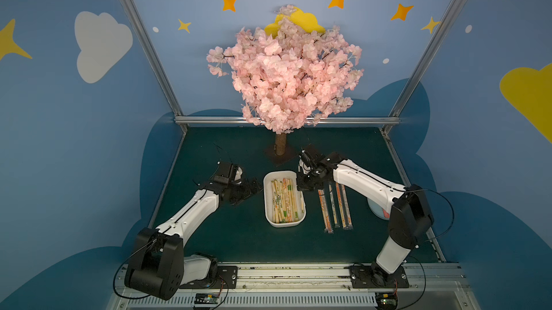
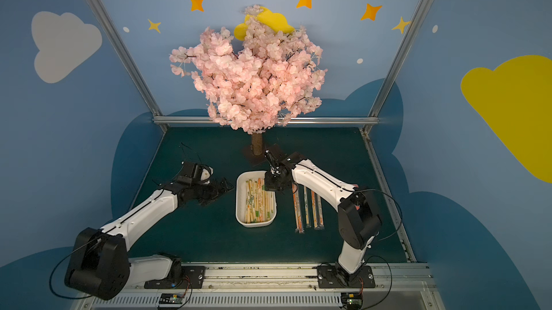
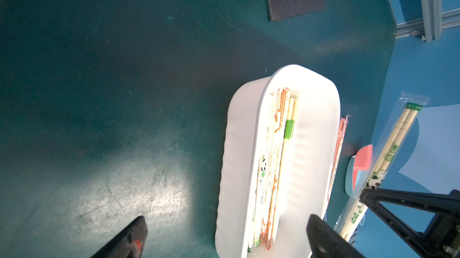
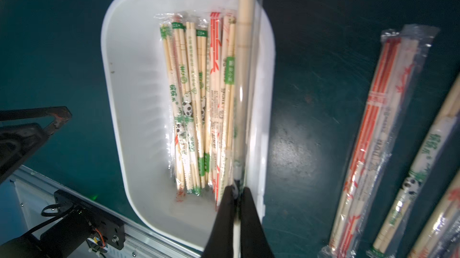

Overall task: Take the paired disposable chopsticks out of the storage box
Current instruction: Pick up the paired disposable chopsticks from the storage box, then place the paired disposable chopsticks at the center of the board.

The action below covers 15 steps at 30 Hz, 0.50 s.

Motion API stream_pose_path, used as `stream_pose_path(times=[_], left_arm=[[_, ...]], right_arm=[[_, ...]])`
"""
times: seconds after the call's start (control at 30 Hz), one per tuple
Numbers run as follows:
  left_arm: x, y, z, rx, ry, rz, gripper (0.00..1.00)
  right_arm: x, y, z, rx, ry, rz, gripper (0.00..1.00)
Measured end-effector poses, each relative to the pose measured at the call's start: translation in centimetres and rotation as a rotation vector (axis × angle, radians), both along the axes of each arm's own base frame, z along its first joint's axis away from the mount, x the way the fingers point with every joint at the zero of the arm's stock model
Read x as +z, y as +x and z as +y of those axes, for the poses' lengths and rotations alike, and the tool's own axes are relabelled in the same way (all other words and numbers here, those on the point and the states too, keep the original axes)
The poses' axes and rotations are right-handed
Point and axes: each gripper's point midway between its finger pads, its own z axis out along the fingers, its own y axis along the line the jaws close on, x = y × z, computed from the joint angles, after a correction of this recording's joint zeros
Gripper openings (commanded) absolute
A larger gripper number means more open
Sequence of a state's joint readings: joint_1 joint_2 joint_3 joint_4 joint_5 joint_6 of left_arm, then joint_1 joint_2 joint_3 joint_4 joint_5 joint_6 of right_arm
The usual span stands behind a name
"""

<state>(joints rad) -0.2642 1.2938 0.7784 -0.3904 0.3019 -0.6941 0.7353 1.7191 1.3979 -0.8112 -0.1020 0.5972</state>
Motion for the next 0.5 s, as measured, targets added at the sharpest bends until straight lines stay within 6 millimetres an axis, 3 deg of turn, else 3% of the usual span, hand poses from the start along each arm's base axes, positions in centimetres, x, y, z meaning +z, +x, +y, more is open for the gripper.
stream_pose_path(times=[0.27, 0.5], left_arm=[[-0.1, -0.2, -0.3, -0.002, 0.012, 0.013, 1.00], [-0.5, 0.2, -0.8, -0.015, 0.001, 0.034, 1.00]], right_arm=[[-2.4, -1.1, -3.7, -0.016, -0.086, 0.027, 0.00], [-5.2, -1.0, -5.0, -0.008, -0.183, 0.063, 0.01]])
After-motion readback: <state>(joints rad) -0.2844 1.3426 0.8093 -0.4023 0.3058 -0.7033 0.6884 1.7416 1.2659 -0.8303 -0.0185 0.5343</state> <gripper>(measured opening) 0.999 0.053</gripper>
